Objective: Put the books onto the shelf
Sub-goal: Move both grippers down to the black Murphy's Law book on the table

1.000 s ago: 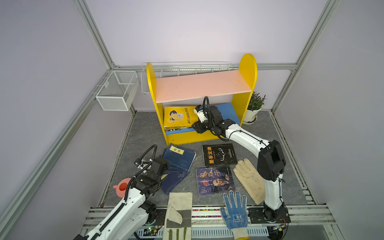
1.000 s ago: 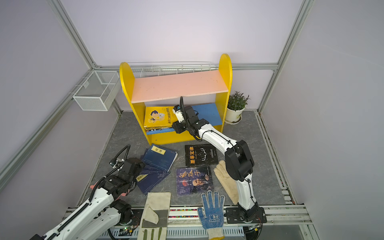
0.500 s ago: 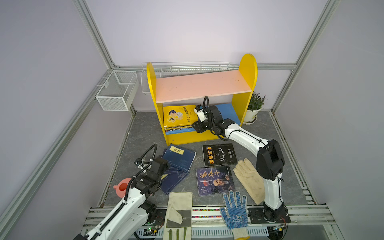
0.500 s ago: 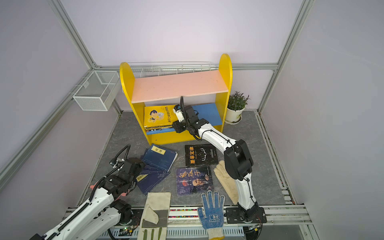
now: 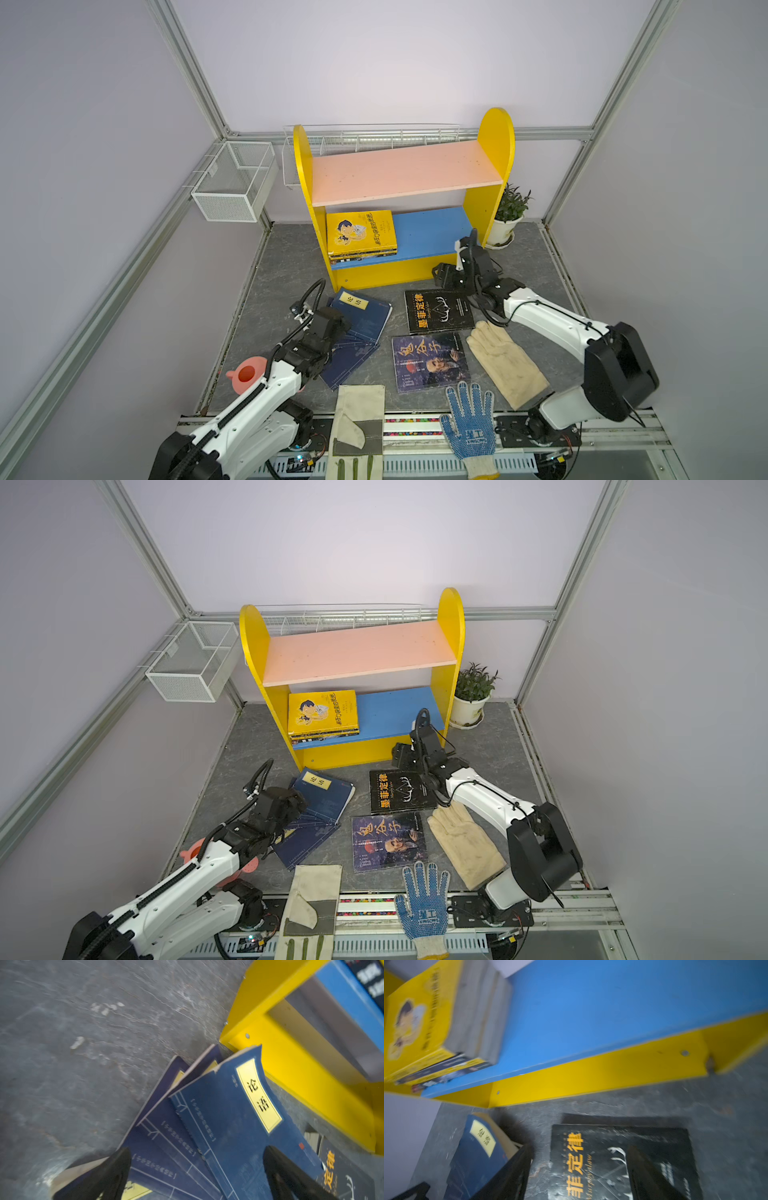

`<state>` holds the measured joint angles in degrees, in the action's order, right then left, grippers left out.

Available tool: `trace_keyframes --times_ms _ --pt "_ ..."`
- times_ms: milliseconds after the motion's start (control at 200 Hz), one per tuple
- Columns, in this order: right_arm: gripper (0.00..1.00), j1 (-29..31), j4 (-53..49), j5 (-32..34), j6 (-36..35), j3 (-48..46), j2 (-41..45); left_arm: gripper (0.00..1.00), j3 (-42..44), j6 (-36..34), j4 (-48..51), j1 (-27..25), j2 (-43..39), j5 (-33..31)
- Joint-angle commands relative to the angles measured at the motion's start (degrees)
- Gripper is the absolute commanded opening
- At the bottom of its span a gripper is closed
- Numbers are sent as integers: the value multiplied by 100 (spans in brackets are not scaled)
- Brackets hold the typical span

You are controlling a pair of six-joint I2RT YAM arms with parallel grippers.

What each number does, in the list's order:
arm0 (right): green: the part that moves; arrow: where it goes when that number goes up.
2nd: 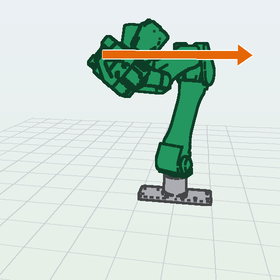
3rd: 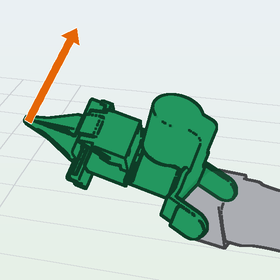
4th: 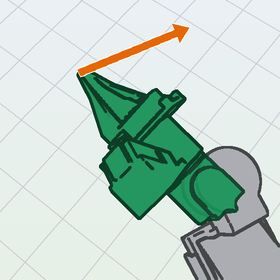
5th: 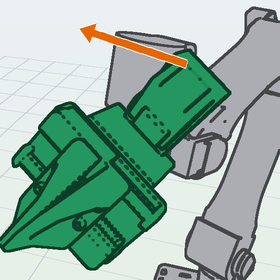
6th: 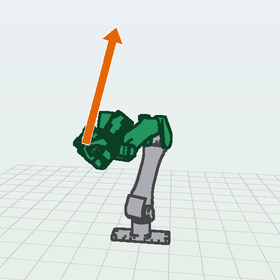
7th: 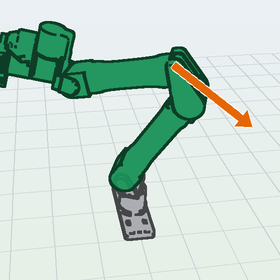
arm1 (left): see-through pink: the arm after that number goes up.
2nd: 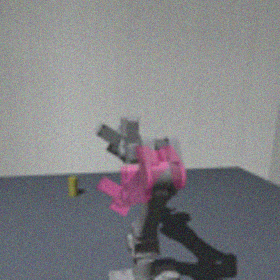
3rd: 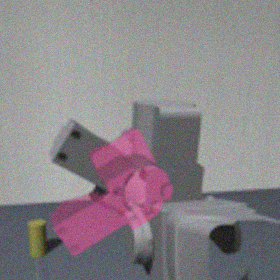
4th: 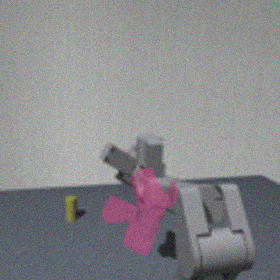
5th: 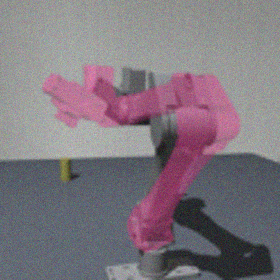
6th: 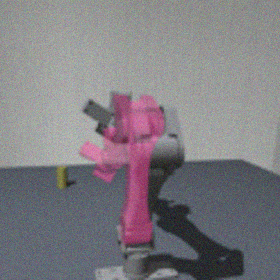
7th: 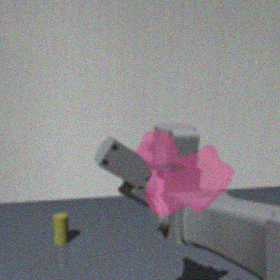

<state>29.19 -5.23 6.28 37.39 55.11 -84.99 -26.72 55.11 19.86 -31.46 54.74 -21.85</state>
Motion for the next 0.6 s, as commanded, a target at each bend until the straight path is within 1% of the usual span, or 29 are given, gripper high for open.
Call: trace_keyframes --times_ms 0,75,115,160,235,315,395,470,595 --pt "75 -336 -592 112 916 -434 110 99 -394 -960 -991 -417 520 363" --pt "75 -597 -722 -272 628 -711 43 99 -683 -1453 -1337 -752 1035 586" --pt "74 -733 -825 -356 583 -766 -14 99 -860 -1700 -1476 -929 1330 712" --pt "73 -937 -815 -614 335 -809 -84 99 -1051 -1979 -1645 -1091 1655 906" --pt "72 -1199 -1128 -1183 -127 -573 -418 99 -1387 -2312 -1880 -1248 2247 1380" --pt "72 -1337 -1609 -1621 -536 -208 -805 99 -1820 -2546 -1893 -1343 2886 1798" --pt "72 -1373 -1695 -1851 -673 -211 -960 100 -2227 -2727 -1827 -1380 3430 2176" --pt "72 -1391 -1794 -1804 -761 -224 -994 100 -2525 -2791 -1687 -1426 3780 2204" --pt "72 -1405 -2022 -1889 -969 -182 -1112 97 -2827 -2800 -1504 -1450 4217 2221"
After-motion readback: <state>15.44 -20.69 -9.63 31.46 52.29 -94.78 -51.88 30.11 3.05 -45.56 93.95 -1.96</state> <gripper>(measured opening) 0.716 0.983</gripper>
